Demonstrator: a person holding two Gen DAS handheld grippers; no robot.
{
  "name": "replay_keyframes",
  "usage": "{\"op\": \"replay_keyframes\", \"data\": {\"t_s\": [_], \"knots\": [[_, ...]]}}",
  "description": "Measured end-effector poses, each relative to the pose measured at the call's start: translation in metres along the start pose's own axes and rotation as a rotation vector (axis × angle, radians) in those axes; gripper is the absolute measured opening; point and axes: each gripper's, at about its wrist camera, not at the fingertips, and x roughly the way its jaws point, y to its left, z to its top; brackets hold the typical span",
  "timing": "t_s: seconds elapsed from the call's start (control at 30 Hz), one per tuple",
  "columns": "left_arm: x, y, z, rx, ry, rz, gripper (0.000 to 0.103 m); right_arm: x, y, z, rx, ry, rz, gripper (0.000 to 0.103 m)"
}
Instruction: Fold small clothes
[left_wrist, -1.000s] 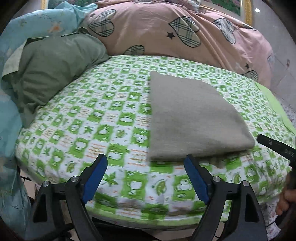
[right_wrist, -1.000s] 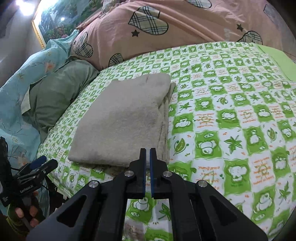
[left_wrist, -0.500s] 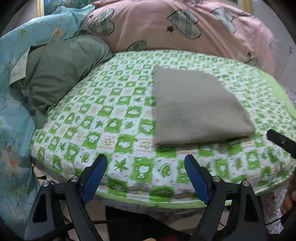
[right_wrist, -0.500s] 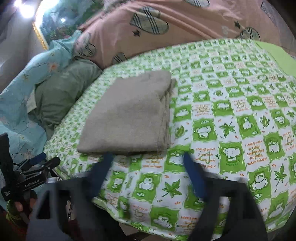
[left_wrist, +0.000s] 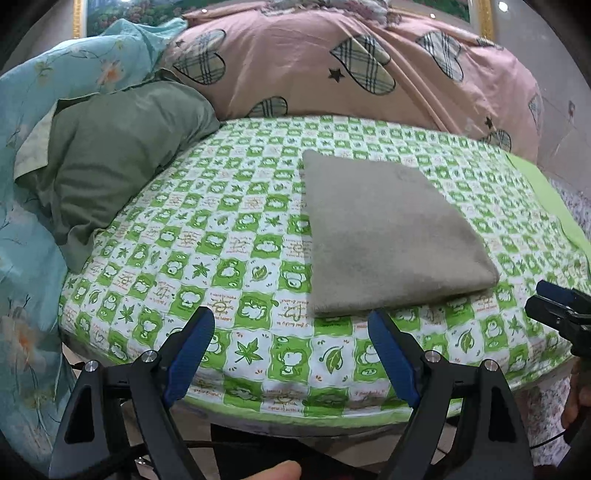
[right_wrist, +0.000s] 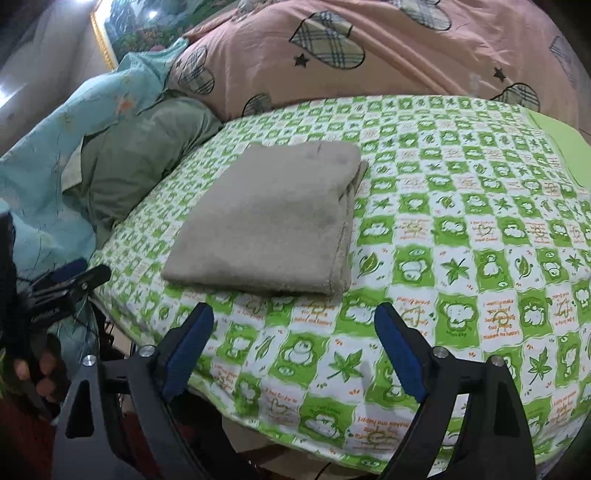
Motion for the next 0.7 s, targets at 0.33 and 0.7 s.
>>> {"op": "replay_keyframes", "data": {"t_s": [0.33,0.7], "knots": [[0.015,-0.003,0.005,0.005,0.057,-0.028,0.086,0.005,0.011,0.000,-0.057,0.022,0.033,0.096],[0.006,0.001,0.015,-0.069,0.023,-0.024,0.086,0.004,0.002,0.008,-0.010,-0.001,0.047,0.096]]}}
